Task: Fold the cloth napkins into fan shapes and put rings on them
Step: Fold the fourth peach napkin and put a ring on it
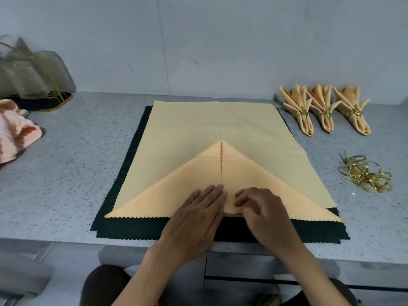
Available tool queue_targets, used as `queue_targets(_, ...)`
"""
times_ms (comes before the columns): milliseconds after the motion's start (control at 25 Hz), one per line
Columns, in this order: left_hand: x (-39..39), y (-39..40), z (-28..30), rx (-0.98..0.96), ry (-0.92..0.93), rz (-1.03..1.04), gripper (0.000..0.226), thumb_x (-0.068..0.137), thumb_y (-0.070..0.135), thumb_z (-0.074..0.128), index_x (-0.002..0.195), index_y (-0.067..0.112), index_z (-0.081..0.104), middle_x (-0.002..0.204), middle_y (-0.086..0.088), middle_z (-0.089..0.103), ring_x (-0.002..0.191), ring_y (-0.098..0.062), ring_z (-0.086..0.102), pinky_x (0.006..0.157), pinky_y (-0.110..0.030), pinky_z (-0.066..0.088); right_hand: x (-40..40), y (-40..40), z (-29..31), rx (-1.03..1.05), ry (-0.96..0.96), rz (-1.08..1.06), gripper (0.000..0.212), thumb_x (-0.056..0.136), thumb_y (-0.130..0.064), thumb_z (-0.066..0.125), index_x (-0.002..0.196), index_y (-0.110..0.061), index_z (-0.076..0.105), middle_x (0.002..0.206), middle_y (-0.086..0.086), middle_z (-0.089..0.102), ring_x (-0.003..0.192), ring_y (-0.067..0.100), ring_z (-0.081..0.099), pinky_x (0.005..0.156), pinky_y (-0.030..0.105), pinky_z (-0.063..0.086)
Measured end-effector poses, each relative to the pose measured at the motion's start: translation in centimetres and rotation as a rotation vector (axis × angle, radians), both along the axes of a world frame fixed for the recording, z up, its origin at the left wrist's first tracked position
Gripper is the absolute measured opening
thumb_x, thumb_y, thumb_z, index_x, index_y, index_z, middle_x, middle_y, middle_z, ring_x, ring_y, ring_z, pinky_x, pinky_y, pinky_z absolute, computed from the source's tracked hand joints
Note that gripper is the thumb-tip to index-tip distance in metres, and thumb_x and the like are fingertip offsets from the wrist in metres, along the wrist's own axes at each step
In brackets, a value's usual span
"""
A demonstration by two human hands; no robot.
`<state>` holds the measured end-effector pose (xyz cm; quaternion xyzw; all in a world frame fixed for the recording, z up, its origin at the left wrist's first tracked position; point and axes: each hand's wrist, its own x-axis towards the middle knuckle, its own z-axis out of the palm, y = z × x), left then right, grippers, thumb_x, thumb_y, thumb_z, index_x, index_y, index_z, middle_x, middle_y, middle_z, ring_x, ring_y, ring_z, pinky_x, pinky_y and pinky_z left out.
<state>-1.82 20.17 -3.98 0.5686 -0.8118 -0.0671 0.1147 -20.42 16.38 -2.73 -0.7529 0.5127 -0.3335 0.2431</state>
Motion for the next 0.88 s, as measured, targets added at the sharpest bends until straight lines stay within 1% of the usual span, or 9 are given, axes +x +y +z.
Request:
queue_targets(80, 0.0, 0.0, -0.1, -0.013, 0.001, -0.004, 0.062, 0.1, 0.046, -0.001, 0.157, 0.026, 0.012, 0.163, 0.012, 0.0, 0.149, -0.002, -0.007, 0.12, -0.023, -0.007, -1.1, -1.4, 1.1, 0.026, -0.09, -0.054, 0.02, 0.089, -0.019, 0.052, 0.093, -0.029, 0.069, 0.113, -0.02, 0.065, 0.112, 0.0, 0.053, 0.1, 0.031, 0.043)
queue_targets(120, 0.0, 0.0, -0.2, -0.014, 0.008, -0.006, 0.063, 0.099, 0.047, -0.002, 0.157, 0.026, 0.014, 0.162, 0.012, 0.002, 0.149, -0.002, -0.005, 0.12, -0.023, -0.006, -1.7, -2.5, 1.3, -0.003, -0.005, -0.093, 0.023, 0.094, -0.026, 0.049, 0.106, -0.029, 0.067, 0.126, -0.018, 0.06, 0.123, 0.005, 0.049, 0.106, 0.032, 0.038)
queue_targets(200, 0.1, 0.0, -0.4, -0.012, 0.02, -0.012, 0.064, 0.099, 0.047, 0.0, 0.156, 0.025, 0.017, 0.162, 0.012, 0.007, 0.149, -0.003, -0.002, 0.12, -0.023, -0.004, -2.5, -4.6, 0.9, 0.027, 0.322, -0.074, 0.038, 0.102, -0.041, 0.035, 0.133, -0.028, 0.053, 0.147, -0.015, 0.041, 0.142, 0.017, 0.032, 0.115, 0.037, 0.026)
queue_targets(240, 0.1, -0.1, -0.5, -0.011, 0.027, -0.016, 0.064, 0.099, 0.048, 0.001, 0.156, 0.025, 0.019, 0.162, 0.012, 0.009, 0.149, -0.003, 0.0, 0.12, -0.022, -0.003, -2.8, -5.5, 0.5, 0.061, 0.483, -0.033, 0.047, 0.103, -0.046, 0.026, 0.143, -0.027, 0.042, 0.155, -0.012, 0.031, 0.147, 0.021, 0.022, 0.117, 0.039, 0.02)
queue_targets(320, -0.1, -0.2, -0.5, -0.003, 0.045, -0.018, 0.064, 0.099, 0.048, 0.003, 0.155, 0.026, 0.022, 0.162, 0.012, 0.013, 0.149, -0.003, 0.003, 0.12, -0.022, -0.001, -3.3, -6.9, -0.2, 0.109, 0.66, 0.025, 0.055, 0.104, -0.049, 0.018, 0.155, -0.029, 0.02, 0.164, -0.011, 0.01, 0.152, 0.018, 0.004, 0.121, 0.038, 0.005)
queue_targets(400, -0.3, -0.2, -0.5, 0.014, 0.056, -0.01, 0.065, 0.097, 0.049, 0.002, 0.155, 0.028, 0.021, 0.162, 0.013, 0.012, 0.149, -0.003, 0.001, 0.122, -0.023, 0.0, -3.7, -7.7, -0.2, 0.101, 0.708, 0.07, 0.057, 0.104, -0.05, 0.017, 0.157, -0.032, 0.01, 0.165, -0.013, 0.001, 0.152, 0.015, -0.002, 0.121, 0.036, 0.0)
queue_targets(560, -0.7, -0.1, -0.3, 0.029, 0.048, -0.034, 0.062, 0.098, 0.048, 0.001, 0.156, 0.033, 0.018, 0.162, 0.016, 0.006, 0.15, -0.005, -0.001, 0.122, -0.027, 0.0, -3.9, -7.8, -0.4, 0.062, 0.743, 0.092, 0.061, 0.101, -0.056, 0.016, 0.157, -0.034, 0.006, 0.164, -0.014, -0.004, 0.151, 0.013, -0.006, 0.122, 0.036, -0.001)
queue_targets(800, -0.5, -0.2, -0.5, 0.021, 0.036, -0.05, 0.06, 0.1, 0.046, 0.006, 0.155, 0.031, 0.023, 0.161, 0.017, 0.01, 0.15, -0.006, 0.001, 0.123, -0.03, 0.003, -4.0, -7.7, 0.0, 0.089, 0.821, 0.136, 0.078, 0.089, -0.071, 0.003, 0.157, -0.033, -0.001, 0.164, -0.013, -0.011, 0.151, 0.013, -0.01, 0.122, 0.038, -0.003)
queue_targets(880, -0.5, -0.3, -0.6, 0.016, 0.026, -0.048, 0.059, 0.1, 0.046, 0.005, 0.155, 0.033, 0.023, 0.161, 0.018, 0.01, 0.15, -0.006, 0.001, 0.122, -0.029, 0.002, -2.7, -8.4, 0.8, 0.099, 0.791, 0.088, 0.071, 0.097, -0.063, 0.01, 0.158, -0.027, 0.003, 0.165, -0.007, -0.006, 0.152, 0.017, -0.007, 0.122, 0.041, -0.002)
